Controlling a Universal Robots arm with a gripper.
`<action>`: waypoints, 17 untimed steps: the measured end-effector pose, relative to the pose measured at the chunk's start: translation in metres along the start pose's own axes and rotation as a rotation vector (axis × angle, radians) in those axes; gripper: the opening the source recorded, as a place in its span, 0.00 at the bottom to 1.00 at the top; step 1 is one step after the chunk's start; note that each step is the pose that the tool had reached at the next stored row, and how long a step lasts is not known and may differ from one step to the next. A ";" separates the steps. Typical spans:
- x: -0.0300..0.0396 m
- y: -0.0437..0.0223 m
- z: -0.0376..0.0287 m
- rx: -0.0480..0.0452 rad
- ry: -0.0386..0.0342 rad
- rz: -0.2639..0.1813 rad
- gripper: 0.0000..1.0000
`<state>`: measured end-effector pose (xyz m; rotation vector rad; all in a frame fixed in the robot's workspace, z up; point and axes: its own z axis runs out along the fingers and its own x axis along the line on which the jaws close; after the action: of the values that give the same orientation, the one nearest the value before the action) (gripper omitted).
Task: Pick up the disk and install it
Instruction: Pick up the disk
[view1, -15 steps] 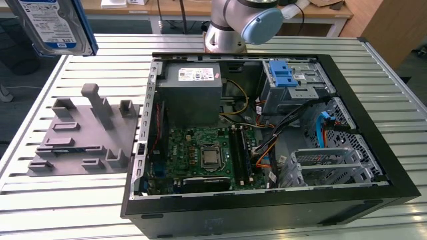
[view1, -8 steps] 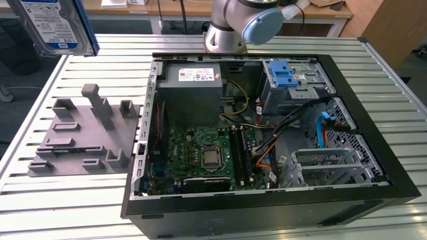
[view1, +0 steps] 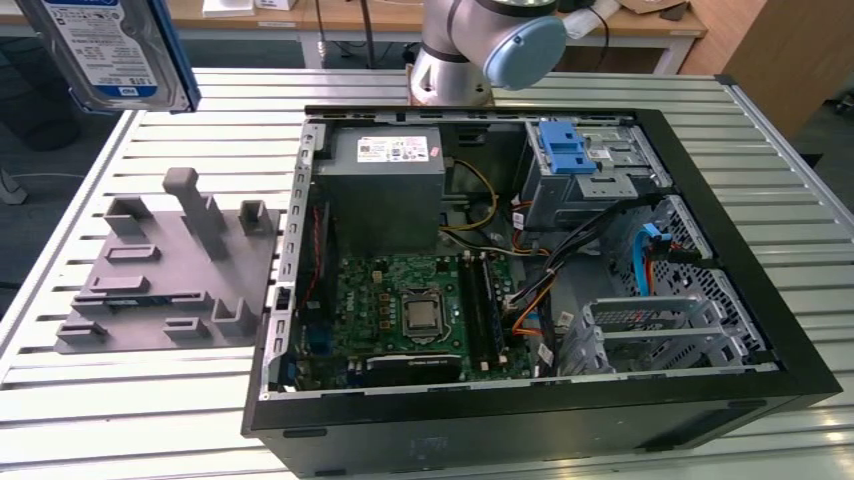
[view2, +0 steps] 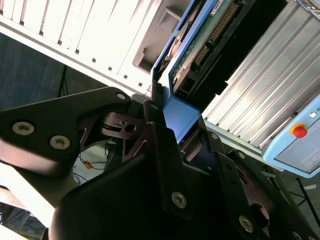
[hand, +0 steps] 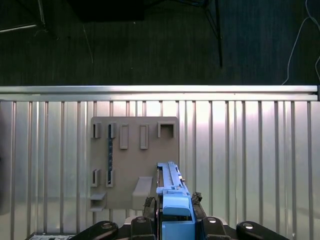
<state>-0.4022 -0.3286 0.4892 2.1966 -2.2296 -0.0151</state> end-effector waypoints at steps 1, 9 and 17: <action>0.0000 -0.0016 0.0000 0.0001 0.0000 0.000 0.37; -0.0001 -0.0053 0.0000 0.0001 0.0000 0.000 0.37; -0.0001 -0.0083 -0.0001 0.0001 0.0000 0.000 0.37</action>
<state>-0.3939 -0.3286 0.4892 2.1967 -2.2297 -0.0151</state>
